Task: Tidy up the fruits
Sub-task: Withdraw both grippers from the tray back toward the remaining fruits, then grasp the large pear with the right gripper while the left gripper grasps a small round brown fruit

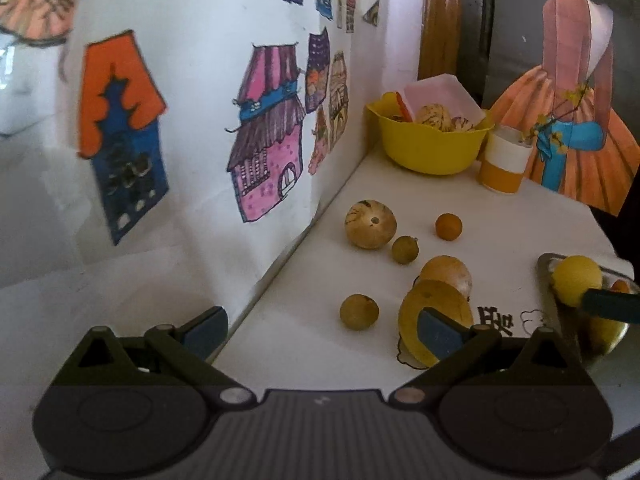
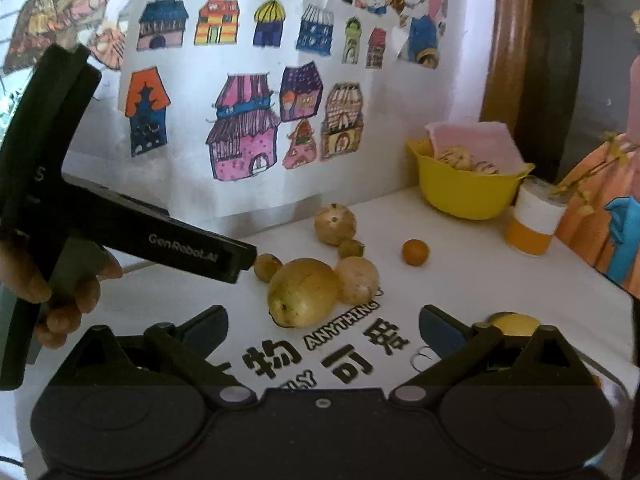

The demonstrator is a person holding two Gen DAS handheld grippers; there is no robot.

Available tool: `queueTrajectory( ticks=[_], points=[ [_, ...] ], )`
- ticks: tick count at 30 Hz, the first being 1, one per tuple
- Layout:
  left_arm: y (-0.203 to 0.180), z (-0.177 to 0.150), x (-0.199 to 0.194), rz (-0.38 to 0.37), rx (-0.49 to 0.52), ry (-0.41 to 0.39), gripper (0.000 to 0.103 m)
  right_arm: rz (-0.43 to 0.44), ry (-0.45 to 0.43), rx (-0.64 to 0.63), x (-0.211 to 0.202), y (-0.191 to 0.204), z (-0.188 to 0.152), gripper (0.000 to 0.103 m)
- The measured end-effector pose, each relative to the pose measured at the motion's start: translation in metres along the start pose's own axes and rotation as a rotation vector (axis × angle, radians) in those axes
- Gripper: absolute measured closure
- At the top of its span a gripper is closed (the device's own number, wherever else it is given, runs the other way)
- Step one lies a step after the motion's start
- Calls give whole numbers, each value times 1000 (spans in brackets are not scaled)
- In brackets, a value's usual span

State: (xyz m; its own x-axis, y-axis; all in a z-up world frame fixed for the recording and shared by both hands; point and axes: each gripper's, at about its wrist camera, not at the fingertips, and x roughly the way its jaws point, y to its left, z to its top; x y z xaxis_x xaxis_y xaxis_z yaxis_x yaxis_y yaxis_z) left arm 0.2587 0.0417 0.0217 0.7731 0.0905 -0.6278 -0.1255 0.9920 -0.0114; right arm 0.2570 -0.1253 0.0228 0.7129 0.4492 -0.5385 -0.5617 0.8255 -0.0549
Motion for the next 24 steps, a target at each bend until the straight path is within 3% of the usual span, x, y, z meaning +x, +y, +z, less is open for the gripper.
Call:
queueTrajectory(
  ticks=[11,18,24],
  points=[
    [2,-9,24,-35,18,-46,2,33,71,59,55,-3,1,18],
    [3,-9,31,-3,-8,-30,17,45,81,66,71,-2,5,21],
    [4,-8,41,-28,-16,-4,19,55,82,63,82,-1,9,27]
  ],
)
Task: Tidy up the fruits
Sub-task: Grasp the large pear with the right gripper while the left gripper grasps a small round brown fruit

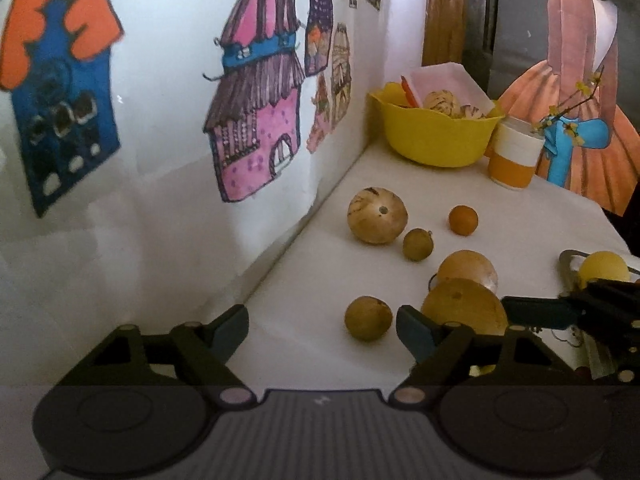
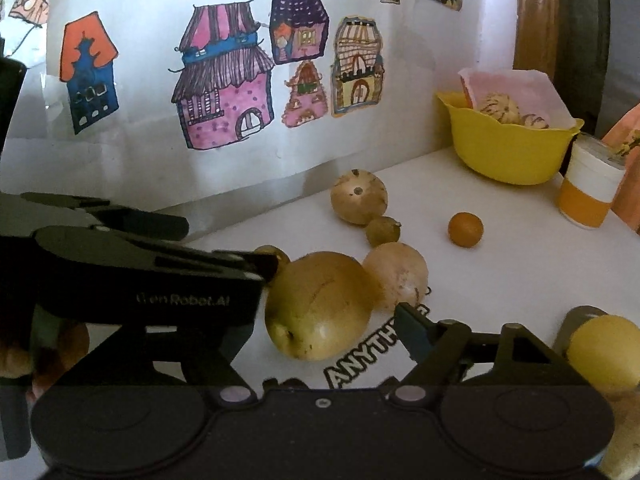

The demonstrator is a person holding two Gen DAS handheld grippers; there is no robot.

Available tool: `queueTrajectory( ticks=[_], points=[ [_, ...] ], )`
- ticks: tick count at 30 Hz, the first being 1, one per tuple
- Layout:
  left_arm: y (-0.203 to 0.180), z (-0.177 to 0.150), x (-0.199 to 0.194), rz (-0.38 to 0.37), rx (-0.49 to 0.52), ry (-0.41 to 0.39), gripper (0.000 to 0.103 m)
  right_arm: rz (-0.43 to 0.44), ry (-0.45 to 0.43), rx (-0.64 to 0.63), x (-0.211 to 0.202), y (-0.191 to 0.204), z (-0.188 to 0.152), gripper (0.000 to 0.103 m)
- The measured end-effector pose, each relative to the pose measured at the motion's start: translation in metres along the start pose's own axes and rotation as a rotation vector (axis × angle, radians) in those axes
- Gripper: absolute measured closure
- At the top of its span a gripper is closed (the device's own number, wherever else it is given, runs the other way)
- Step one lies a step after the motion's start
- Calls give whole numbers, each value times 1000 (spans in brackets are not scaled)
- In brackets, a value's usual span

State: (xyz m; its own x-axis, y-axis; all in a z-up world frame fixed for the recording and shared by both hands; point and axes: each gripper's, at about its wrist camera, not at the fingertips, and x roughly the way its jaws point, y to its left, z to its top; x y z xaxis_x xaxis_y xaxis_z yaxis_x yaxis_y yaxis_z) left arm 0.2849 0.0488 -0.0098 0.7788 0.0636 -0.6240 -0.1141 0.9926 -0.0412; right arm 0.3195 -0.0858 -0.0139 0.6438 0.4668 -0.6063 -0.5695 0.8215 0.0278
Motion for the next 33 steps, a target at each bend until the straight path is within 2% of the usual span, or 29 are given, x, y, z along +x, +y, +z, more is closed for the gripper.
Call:
queueTrajectory(
  ticks=[8,11,17,19,21,26,33],
  points=[
    [-4,1,12,-33,-9,36,29,9,5,32,0,-10,-3,37],
    [-6,1,15,-41,-5,40,36,17,5,36,-2,-11,-4,40],
    [-10,2,17,-63,11,47,55,28,16,45,1,-12,-4,40],
    [-10,2,18,-78,13,51,66,32,21,46,4,-12,-4,40],
    [-9,2,17,-93,7,55,72,37,23,52,6,-12,-3,40],
    [-6,3,14,-99,-20,57,73,52,21,71,7,-13,-3,43],
    [-5,6,-2,-81,-24,16,73,66,-2,119,-1,-17,-6,44]
  ],
)
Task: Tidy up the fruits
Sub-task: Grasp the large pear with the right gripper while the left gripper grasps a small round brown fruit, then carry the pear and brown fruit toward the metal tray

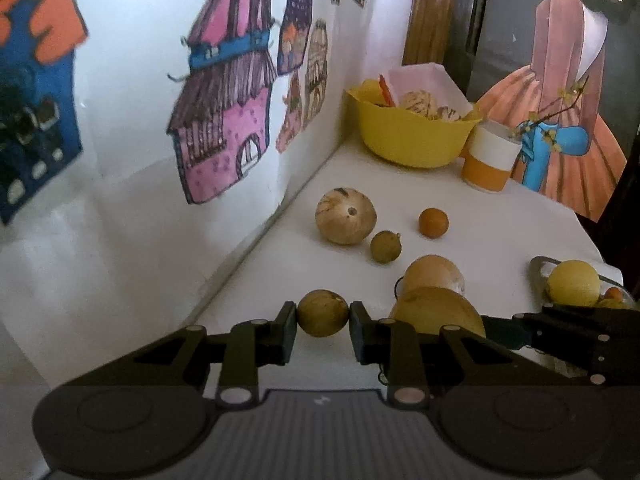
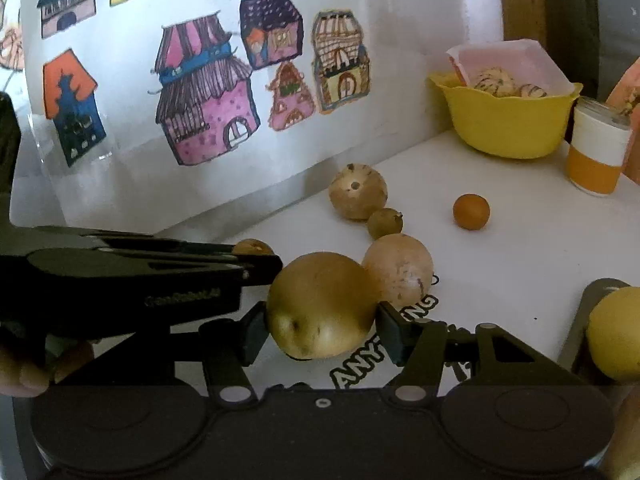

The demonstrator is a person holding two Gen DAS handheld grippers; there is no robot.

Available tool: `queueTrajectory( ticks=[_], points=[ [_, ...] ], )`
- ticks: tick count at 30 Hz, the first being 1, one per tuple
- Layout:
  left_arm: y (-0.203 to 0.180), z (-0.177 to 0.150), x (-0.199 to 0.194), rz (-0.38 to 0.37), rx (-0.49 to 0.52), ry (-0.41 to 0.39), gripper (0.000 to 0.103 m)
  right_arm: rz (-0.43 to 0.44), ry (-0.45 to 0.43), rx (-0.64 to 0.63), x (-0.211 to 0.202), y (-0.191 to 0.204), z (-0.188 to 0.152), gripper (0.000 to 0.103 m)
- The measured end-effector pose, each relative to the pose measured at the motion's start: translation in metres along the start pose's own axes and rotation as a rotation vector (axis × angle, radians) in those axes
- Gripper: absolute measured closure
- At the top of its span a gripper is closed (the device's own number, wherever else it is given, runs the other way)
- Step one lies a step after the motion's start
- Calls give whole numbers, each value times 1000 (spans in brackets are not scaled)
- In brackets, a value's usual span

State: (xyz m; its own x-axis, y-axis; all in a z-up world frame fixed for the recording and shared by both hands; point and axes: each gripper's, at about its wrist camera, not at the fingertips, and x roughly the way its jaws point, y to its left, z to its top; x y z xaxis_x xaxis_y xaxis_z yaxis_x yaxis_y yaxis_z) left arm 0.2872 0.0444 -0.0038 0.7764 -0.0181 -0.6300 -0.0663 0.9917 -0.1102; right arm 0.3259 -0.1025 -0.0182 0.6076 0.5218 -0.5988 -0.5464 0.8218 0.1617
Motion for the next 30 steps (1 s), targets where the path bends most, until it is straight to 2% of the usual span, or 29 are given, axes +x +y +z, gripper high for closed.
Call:
queueTrajectory(
  ticks=[16,30],
  points=[
    [-5,-10,-26,-31,-8,2,72,0,0,41,-45,-4,-25,44],
    [-11,-23,-29,-41,-21,33,72,-10,53,71,-38,-6,-33,44]
  ],
)
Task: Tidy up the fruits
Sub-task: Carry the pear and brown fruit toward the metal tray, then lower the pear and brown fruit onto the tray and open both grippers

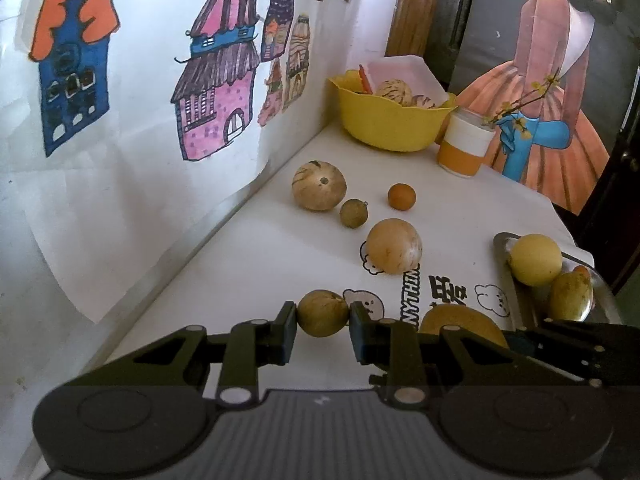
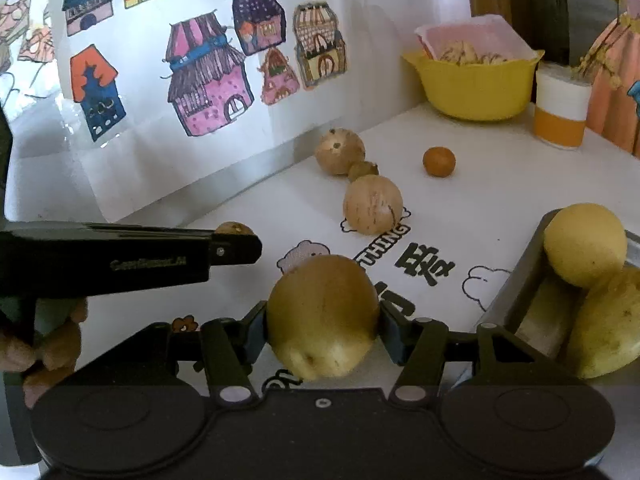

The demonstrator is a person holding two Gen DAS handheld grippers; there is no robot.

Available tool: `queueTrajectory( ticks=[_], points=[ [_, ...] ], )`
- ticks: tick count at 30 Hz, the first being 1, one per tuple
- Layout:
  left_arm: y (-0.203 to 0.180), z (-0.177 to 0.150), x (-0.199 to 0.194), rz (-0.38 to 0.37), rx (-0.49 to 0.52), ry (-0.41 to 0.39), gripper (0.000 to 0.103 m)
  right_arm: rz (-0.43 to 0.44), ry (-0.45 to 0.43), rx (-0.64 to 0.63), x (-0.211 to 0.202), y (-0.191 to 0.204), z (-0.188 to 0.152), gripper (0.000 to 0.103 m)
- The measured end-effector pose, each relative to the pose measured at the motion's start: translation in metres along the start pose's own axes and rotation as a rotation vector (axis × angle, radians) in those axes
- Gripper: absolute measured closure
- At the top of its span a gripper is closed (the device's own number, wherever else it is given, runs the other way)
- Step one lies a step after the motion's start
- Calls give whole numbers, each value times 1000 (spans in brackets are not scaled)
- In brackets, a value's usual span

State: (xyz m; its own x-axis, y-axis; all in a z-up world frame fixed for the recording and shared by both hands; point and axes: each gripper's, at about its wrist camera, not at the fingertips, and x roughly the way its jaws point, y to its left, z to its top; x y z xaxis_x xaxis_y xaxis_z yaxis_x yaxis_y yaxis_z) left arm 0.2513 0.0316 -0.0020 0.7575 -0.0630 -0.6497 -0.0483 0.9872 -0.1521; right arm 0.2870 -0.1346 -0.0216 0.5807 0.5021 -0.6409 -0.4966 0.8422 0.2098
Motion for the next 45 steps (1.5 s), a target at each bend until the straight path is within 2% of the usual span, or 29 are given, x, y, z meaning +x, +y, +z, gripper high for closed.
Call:
queueTrajectory(
  ticks=[7,15,20,27,34,39,45],
  points=[
    [-2,-1,-14,10,7,-13,72,-5,-28,4,-12,3,-8,46],
    [-26,1,-33,-22,38,-39,72,2,-151,89,-70,-9,-7,46],
    [-55,2,-37,-73,71,-48,72,-46,-219,133,-112,-31,-9,45],
    [-105,-7,-25,-173,106,-18,72,-178,-223,190,-150,-81,-30,45],
    [-152,-21,-7,-247,163,22,72,-259,-193,240,-153,-125,-55,45],
    [-171,-25,9,-243,193,46,72,-260,-184,259,-140,-143,-61,46],
    [-176,-29,21,-214,215,64,72,-240,-174,270,-126,-156,-64,45]
  ],
)
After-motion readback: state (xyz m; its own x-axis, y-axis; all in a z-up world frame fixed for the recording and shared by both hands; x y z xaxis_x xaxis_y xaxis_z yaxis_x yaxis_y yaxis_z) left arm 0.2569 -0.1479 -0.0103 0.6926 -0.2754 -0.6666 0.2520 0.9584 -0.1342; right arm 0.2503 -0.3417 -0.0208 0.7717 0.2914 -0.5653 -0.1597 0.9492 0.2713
